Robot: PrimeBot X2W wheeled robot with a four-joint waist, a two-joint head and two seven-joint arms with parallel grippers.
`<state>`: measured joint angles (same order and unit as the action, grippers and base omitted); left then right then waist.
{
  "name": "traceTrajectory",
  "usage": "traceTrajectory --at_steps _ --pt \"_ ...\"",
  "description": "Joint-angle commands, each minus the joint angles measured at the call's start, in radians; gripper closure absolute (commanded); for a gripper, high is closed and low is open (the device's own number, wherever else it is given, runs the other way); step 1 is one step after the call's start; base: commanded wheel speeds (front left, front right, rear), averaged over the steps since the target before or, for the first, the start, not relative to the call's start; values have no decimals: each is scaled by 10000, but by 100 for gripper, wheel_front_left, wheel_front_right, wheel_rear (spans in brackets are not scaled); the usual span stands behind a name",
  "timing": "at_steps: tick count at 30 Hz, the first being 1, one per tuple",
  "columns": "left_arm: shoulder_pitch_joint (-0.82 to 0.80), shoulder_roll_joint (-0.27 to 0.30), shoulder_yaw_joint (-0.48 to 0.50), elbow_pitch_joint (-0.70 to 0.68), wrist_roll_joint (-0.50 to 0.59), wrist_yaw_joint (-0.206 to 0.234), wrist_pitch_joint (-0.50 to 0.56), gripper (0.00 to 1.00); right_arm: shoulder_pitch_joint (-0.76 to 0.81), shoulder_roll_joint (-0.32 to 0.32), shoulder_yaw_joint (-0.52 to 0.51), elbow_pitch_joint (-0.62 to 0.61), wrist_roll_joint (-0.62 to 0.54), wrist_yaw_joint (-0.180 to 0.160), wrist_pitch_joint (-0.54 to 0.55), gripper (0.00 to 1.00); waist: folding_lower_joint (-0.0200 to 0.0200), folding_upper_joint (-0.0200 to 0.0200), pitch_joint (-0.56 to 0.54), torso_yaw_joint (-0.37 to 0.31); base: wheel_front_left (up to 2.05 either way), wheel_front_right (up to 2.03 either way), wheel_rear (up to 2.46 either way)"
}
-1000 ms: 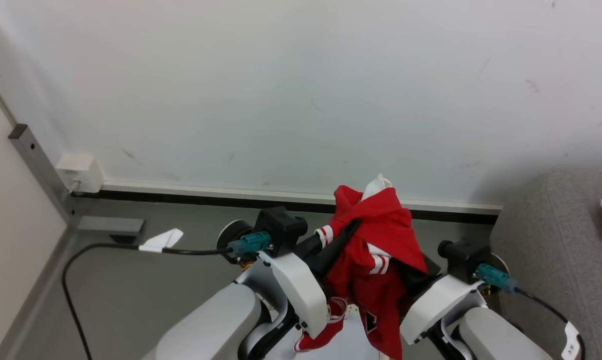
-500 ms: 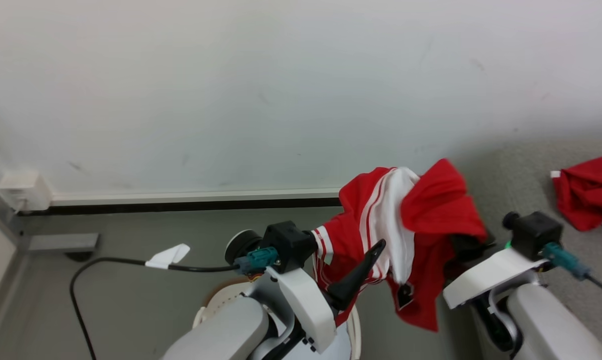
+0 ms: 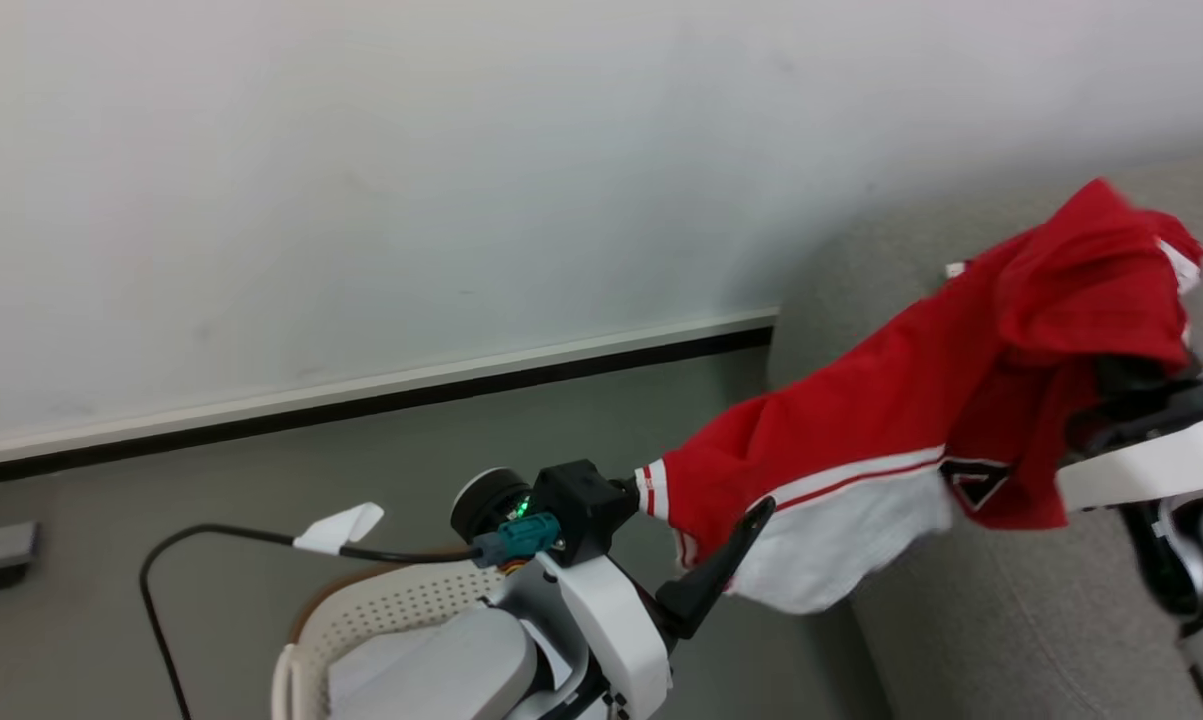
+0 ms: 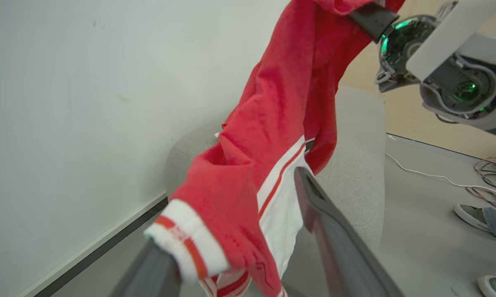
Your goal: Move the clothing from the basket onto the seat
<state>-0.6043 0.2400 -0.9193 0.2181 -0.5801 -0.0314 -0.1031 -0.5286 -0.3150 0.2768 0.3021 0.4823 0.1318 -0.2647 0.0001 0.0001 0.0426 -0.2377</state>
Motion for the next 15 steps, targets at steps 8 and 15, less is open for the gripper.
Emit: traceTrajectory --at_steps 8,15 --pt "-149 239 -139 -79 295 33 -51 0 6 -811 -1809 -1335 -689 -23 19 100 -1 -1 632 -1337 0 0 0" --pt "-299 354 -210 -156 502 94 -101 0 250 -1066 -2791 -2113 -1017 -23 269 100 -1 -1 871 -1768 0 0 0"
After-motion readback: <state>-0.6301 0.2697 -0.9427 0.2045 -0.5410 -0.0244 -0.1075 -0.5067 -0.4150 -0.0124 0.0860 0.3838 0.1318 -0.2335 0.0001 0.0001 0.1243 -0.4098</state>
